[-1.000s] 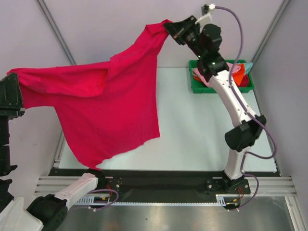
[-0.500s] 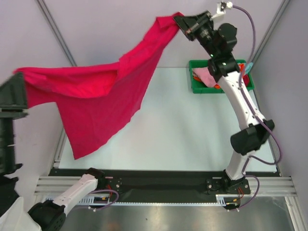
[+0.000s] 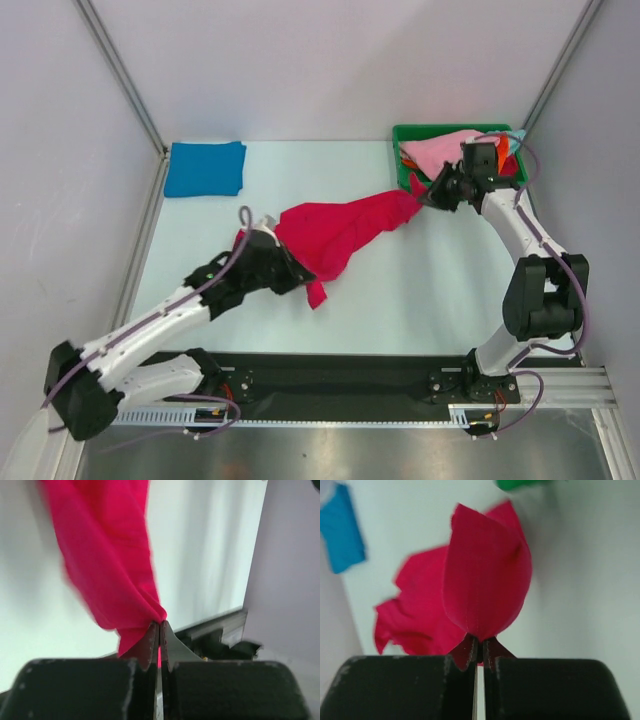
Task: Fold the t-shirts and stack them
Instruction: Flatten the tshirt out
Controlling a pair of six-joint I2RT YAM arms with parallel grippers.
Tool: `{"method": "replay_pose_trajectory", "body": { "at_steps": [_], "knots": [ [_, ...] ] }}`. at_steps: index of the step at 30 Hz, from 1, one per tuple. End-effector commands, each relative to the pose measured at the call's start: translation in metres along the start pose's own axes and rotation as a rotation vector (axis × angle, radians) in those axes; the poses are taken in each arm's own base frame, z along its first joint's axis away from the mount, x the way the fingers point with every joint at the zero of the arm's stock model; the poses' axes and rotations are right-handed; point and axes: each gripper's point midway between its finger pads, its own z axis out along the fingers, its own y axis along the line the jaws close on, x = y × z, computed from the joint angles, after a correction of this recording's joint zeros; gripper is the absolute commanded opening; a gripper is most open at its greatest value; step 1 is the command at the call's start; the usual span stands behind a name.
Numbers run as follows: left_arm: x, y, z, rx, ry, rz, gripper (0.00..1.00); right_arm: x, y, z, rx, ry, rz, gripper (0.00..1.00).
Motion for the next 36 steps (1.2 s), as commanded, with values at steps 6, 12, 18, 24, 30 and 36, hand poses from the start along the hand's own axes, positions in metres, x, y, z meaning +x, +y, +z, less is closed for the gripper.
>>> {"method": "replay_pose_trajectory", "body": {
  "at_steps": [6,12,18,24,30,36],
  "knots": [
    [0.107,-0.081,0.044,0.288,0.476,0.002,0.11,-0.007,-0.058,-0.015,0.220,-0.003,-0.195,0.01],
    [0.130,-0.136,0.040,0.442,0.614,0.201,0.20,-0.043,-0.043,-0.013,0.231,-0.050,-0.250,0.00],
    [0.144,-0.157,0.036,0.452,0.717,0.329,0.08,-0.073,-0.006,-0.028,0.187,-0.152,-0.278,0.00],
    [0.059,-0.135,0.013,0.351,0.337,0.413,0.53,-0.051,-0.008,-0.025,0.184,-0.099,-0.288,0.34],
    [-0.038,-0.016,-0.027,0.099,0.000,0.237,0.62,-0.004,-0.056,-0.039,0.340,-0.027,-0.290,0.69],
    [-0.084,0.076,-0.051,-0.132,-0.241,0.061,0.63,0.108,-0.016,-0.056,0.086,0.134,-0.235,0.73]
  ]
}}
